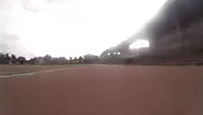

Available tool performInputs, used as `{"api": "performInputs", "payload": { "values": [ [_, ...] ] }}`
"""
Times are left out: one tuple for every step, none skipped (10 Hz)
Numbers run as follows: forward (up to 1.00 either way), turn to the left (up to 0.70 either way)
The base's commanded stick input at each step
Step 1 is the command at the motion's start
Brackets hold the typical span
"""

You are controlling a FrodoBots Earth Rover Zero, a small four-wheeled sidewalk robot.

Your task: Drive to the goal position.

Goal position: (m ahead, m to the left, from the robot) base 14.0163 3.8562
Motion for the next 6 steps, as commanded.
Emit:
{"api": "performInputs", "payload": {
  "values": [
    [0.7,-0.17],
    [0.7,0.0],
    [0.7,0.0],
    [0.7,0.0],
    [0.7,0.0],
    [0.7,0.0]
  ]
}}
